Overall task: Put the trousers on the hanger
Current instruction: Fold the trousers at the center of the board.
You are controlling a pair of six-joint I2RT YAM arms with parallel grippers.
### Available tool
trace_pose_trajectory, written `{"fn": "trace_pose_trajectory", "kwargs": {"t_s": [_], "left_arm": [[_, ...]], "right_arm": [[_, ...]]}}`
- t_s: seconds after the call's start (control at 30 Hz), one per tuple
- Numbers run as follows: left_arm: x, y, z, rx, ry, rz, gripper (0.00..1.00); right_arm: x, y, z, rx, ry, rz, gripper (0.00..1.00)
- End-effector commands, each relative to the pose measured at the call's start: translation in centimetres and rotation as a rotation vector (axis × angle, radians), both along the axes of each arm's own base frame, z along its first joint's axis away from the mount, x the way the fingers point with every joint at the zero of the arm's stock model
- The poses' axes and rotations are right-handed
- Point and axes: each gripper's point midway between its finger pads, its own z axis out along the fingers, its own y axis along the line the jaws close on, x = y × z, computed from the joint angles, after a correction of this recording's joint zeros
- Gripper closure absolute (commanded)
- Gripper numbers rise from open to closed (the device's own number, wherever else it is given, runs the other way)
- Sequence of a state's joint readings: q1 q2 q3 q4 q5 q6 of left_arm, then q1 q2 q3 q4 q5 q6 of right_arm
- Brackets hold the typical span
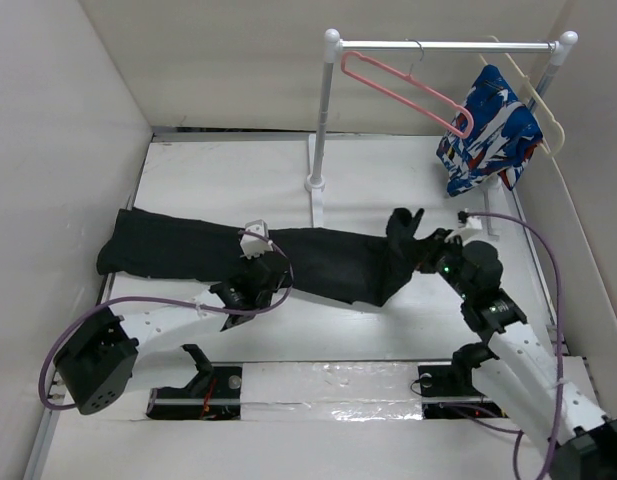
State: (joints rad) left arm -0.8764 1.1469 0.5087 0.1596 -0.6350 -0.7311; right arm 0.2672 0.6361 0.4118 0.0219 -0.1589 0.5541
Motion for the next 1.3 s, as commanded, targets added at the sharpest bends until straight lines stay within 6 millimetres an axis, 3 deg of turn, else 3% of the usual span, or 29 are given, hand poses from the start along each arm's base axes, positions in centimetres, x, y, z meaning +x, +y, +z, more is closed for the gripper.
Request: {"fn": "trace_pose_trajectory", "kwargs": {"t_s": [0.0, 0.07, 0.1, 0.13, 0.2, 0.23, 0.33, 0.37, 0.47, 0.57, 0.67, 0.7, 0.77, 0.8, 0.83, 0.87, 0.9, 0.93, 0.97, 1.03, 1.13, 1.2, 1.27], "left_arm": [[-0.2, 0.6, -1.1, -0.007, 0.007, 0.031, 1.00], [-0.3, 0.7, -1.7, 0.000, 0.020, 0.034, 1.00], [-0.3, 0.8, -2.3, 0.014, 0.032, 0.041, 1.00], [-0.2, 1.1, -2.5, 0.018, 0.038, 0.056, 1.00], [-0.2, 1.2, -3.1, 0.025, 0.049, 0.061, 1.00], [-0.3, 1.2, -3.6, 0.034, 0.059, 0.060, 1.00], [-0.3, 0.8, -4.9, 0.038, 0.085, 0.055, 1.00], [-0.2, 0.3, -5.1, 0.022, 0.093, 0.043, 1.00], [-0.6, -2.1, -6.4, -0.017, 0.127, -0.013, 1.00], [-1.5, -5.4, -6.9, -0.041, 0.146, -0.083, 1.00], [-2.4, -9.9, -6.4, -0.083, 0.150, -0.170, 1.00], [-2.2, -12.0, -5.3, -0.117, 0.135, -0.197, 1.00], [-3.2, -15.0, -6.2, -0.120, 0.165, -0.267, 1.00], [-2.8, -17.5, -4.7, -0.162, 0.148, -0.298, 1.00], [-3.1, -18.7, -6.0, -0.143, 0.171, -0.319, 1.00], [-4.0, -20.6, -6.0, -0.147, 0.179, -0.365, 1.00], [-3.8, -23.1, -4.2, -0.182, 0.153, -0.395, 1.00], [-4.2, -24.3, -5.3, -0.155, 0.164, -0.419, 1.00], [-4.6, -26.5, -4.0, -0.171, 0.151, -0.452, 1.00], [-5.2, -28.0, -4.5, -0.153, 0.158, -0.479, 1.00], [-5.4, -29.1, -3.2, -0.168, 0.136, -0.501, 1.00], [-5.2, -27.9, -2.9, -0.148, 0.122, -0.477, 1.00], [-3.3, -25.3, -0.6, -0.165, 0.081, -0.408, 0.94]], "right_arm": [[0.0, 3.6, 7.6, 0.047, -0.136, 0.028, 1.00], [-0.3, 4.9, 10.0, 0.033, -0.169, 0.040, 1.00], [-0.4, 5.5, 13.0, 0.052, -0.213, 0.030, 1.00], [-0.5, 5.6, 14.4, 0.064, -0.234, 0.023, 1.00], [-0.7, 5.0, 16.2, 0.040, -0.262, 0.001, 1.00], [-1.2, 4.5, 18.7, 0.064, -0.306, -0.004, 1.00], [-1.6, 2.9, 21.4, 0.066, -0.366, -0.033, 1.00], [-2.1, 2.2, 23.1, 0.072, -0.398, -0.043, 1.00], [-2.8, 0.9, 25.6, 0.065, -0.447, -0.060, 1.00], [-2.9, 0.1, 26.5, 0.038, -0.458, -0.076, 1.00], [-3.2, 0.2, 27.5, 0.037, -0.479, -0.054, 1.00], [-3.4, 0.0, 28.0, 0.041, -0.490, -0.054, 1.00], [-3.6, -0.2, 28.5, 0.038, -0.501, -0.057, 1.00], [-3.7, -0.2, 28.8, 0.039, -0.506, -0.052, 1.00], [-4.2, -0.2, 29.7, 0.044, -0.525, -0.040, 1.00], [-4.3, -0.2, 30.0, 0.038, -0.529, -0.036, 1.00], [-4.4, -0.3, 30.3, 0.030, -0.536, -0.035, 1.00], [-4.5, -0.3, 31.2, 0.032, -0.545, -0.033, 1.00], [-4.4, -0.2, 31.3, 0.018, -0.544, -0.029, 1.00], [-4.3, 0.3, 32.2, 0.020, -0.557, -0.007, 1.00], [-4.4, 1.4, 33.4, 0.037, -0.581, 0.036, 1.00], [-4.0, 2.3, 34.1, 0.042, -0.587, 0.054, 1.00], [-3.1, 3.0, 34.1, 0.031, -0.578, 0.058, 1.00]]}}
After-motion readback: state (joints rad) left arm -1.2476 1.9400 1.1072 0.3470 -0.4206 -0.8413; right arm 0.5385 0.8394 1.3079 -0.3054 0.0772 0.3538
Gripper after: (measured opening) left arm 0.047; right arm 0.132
